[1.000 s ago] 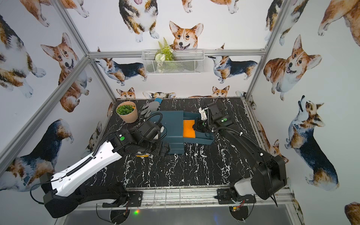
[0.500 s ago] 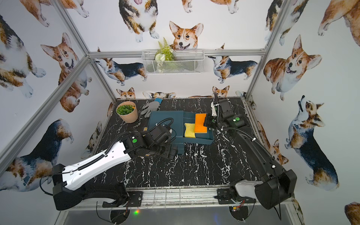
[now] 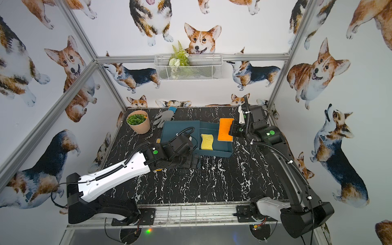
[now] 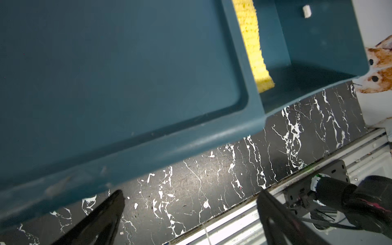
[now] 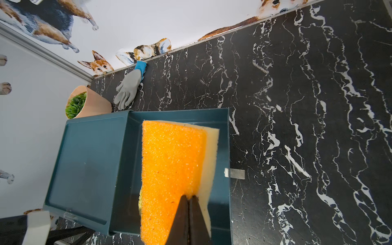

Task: Take the sponge out of the drawer
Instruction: Move the storage box to the center of the board.

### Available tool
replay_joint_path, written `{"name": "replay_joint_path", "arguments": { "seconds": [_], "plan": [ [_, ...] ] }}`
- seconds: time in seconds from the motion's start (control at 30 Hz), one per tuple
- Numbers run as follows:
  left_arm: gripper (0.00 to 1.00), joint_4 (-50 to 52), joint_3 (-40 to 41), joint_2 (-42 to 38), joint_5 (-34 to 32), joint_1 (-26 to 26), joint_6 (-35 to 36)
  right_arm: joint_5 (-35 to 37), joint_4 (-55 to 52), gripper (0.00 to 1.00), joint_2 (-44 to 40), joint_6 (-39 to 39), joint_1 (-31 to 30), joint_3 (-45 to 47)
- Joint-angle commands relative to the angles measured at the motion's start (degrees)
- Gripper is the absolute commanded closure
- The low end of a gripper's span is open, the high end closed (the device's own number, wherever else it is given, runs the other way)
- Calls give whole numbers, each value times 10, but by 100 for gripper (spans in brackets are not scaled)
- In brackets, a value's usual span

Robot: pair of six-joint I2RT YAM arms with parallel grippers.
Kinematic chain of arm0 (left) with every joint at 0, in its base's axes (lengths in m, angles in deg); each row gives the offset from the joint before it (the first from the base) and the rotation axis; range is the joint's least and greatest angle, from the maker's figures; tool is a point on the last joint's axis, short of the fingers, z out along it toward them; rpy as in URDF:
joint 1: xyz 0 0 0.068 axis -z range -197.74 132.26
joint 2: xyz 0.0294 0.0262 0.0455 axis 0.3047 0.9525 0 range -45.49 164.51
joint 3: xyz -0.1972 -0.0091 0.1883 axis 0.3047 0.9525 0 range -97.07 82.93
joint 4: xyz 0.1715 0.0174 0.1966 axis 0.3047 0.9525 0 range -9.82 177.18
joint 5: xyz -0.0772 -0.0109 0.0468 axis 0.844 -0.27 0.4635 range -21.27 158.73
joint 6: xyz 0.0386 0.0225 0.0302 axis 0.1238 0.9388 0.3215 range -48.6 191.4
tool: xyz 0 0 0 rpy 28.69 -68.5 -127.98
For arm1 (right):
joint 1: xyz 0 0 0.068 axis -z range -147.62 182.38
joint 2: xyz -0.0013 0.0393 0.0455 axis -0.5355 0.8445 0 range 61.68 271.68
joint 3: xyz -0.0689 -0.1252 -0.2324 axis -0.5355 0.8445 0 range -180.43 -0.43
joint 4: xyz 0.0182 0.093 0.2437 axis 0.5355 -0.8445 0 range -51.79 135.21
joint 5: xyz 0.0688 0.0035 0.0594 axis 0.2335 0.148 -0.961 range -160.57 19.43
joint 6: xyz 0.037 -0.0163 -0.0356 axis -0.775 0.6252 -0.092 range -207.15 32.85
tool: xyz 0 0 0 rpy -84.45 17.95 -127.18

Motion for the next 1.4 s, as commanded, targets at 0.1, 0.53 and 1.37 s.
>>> {"name": "replay_joint_path", "arguments": {
  "seconds": [0.1,0.53,1.37],
  "plan": [
    [0,-8,-29,22,-40,-15,28,25,-25,100,-15,9,4,-8],
    [0,-70,-36,42,73,-134,81,46,-39,100,-16,-7,7,-38],
    [0,-174,-148,177,170,-158,51,119,-101,100,-108,-47,10,2]
  ]
}}
